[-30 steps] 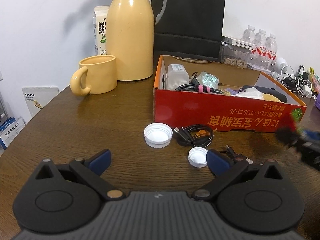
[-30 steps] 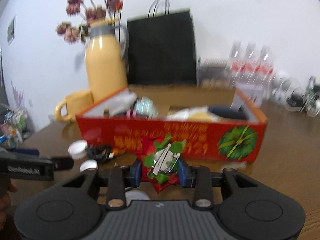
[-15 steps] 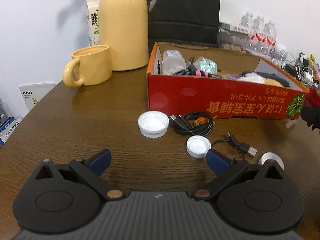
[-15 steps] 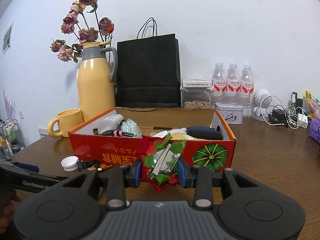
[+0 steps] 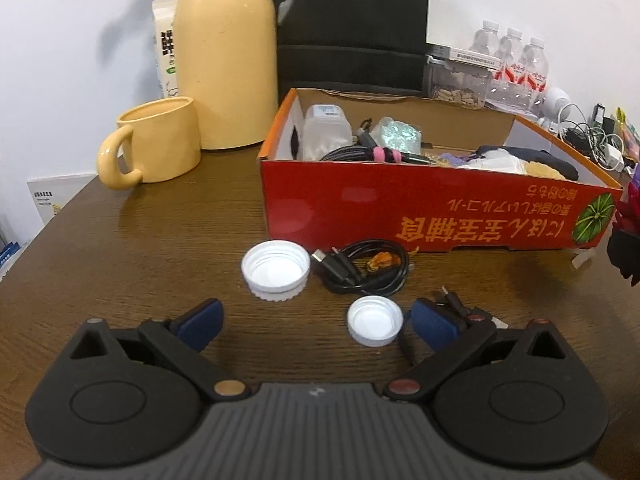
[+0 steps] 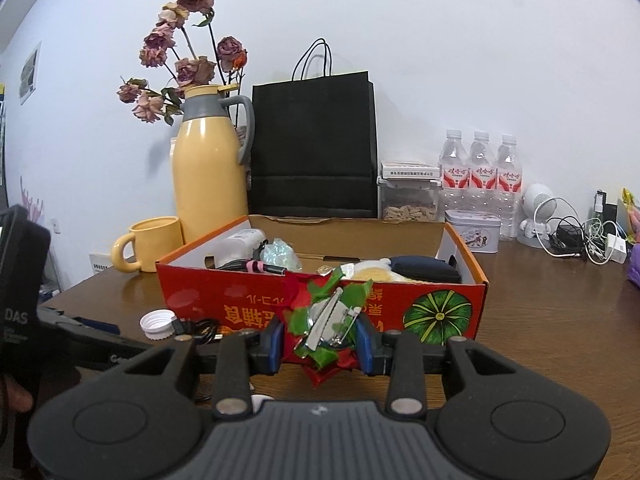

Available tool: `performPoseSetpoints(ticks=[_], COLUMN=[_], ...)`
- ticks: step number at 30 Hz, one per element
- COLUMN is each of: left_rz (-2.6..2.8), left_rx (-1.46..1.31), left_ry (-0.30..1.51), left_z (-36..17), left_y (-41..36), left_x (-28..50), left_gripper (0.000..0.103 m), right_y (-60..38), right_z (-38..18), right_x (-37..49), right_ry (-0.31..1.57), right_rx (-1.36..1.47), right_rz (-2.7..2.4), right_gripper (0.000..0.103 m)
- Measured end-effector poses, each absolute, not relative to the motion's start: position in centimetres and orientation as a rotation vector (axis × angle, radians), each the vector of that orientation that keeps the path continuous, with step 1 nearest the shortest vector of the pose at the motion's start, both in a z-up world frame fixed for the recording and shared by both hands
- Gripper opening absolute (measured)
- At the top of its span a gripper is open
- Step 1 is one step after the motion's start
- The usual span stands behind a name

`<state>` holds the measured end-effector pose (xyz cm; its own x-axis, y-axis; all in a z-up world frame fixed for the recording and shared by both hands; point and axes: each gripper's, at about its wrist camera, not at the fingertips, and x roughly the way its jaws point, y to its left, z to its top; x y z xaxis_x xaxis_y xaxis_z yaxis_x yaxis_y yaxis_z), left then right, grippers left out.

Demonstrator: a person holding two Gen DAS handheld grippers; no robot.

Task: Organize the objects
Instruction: 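Grasp a white cap with left gripper while right gripper holds the bow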

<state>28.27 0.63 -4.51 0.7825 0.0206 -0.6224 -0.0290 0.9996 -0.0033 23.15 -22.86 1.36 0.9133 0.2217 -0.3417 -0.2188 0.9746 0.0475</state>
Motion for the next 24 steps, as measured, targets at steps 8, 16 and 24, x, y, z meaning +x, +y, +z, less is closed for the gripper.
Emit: performPoseSetpoints(ticks=[8,16,24], left_rz=[-0.011,-0.030,-0.030], left_rx=[0.004,0.013,0.009], left_ry=[0.668,0.649,0.617], left_z=[-4.4,-4.1,-3.6], left_y=[0.1,-0.1,0.0], left_x=[28.0,27.1,26.4], left_gripper=[0.049,0.031,0.030], right_y=[-22.8,-22.7,-22.5], right_z=[1.4,1.3,1.2], right_x=[23.1,23.2,23.3], right_ry=[0.359,0.364,0.370], right_rx=[0.003,-0.001,-0.007], right_rz=[0.230,0.229,0.230], right_gripper=[0.034,0.034,0.034])
